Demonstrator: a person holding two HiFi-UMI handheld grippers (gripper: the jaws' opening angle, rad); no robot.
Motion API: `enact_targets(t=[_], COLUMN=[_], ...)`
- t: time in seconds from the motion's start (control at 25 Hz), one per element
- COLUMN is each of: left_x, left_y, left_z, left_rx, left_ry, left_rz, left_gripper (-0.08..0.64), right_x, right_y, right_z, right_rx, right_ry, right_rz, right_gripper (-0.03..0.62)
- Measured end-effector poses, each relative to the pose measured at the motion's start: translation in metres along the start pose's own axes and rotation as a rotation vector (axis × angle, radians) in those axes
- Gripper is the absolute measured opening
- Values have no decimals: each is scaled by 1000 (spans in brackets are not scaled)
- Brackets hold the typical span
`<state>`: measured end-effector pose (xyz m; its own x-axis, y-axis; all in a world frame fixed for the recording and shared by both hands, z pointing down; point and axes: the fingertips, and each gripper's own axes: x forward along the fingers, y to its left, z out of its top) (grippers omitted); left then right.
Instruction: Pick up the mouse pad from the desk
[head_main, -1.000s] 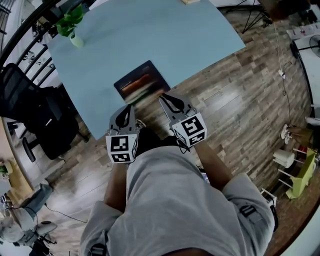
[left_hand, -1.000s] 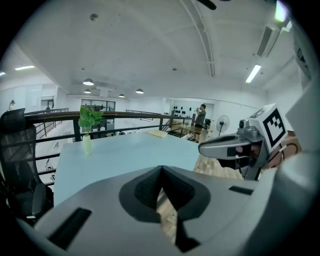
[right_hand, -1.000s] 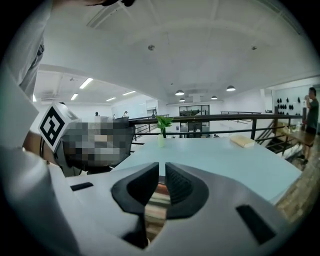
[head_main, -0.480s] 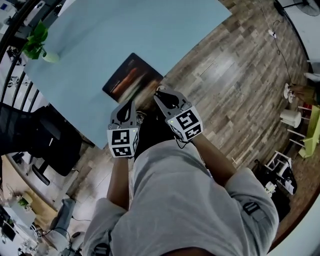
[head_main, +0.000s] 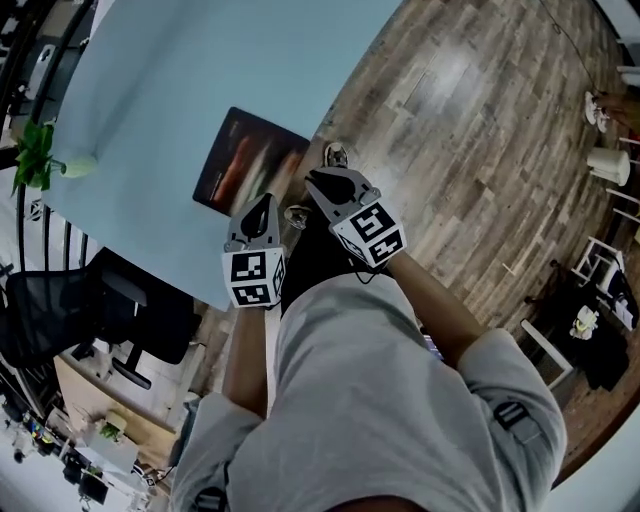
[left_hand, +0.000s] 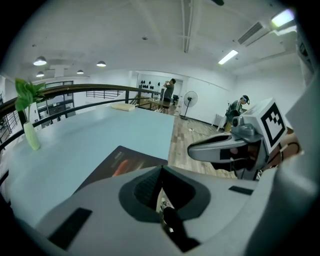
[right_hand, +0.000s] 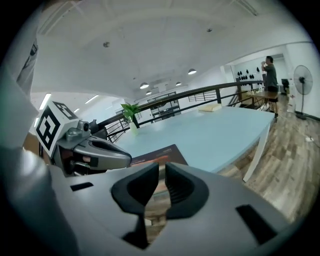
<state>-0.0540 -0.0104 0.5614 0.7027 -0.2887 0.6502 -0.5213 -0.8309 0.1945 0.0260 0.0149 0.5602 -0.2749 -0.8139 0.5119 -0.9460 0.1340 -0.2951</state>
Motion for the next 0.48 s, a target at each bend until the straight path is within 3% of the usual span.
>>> enact_targets(t=[0.48], left_x=[58], left_y=[-7], left_z=[-10], left_rx=[140], left_ry=[156], left_rz=[-45], left_gripper=[12], right_x=[36], right_y=[-44], right_z=[-49], right_rx=[330], right_ry=[-14], right_rz=[-31], right_gripper=[66])
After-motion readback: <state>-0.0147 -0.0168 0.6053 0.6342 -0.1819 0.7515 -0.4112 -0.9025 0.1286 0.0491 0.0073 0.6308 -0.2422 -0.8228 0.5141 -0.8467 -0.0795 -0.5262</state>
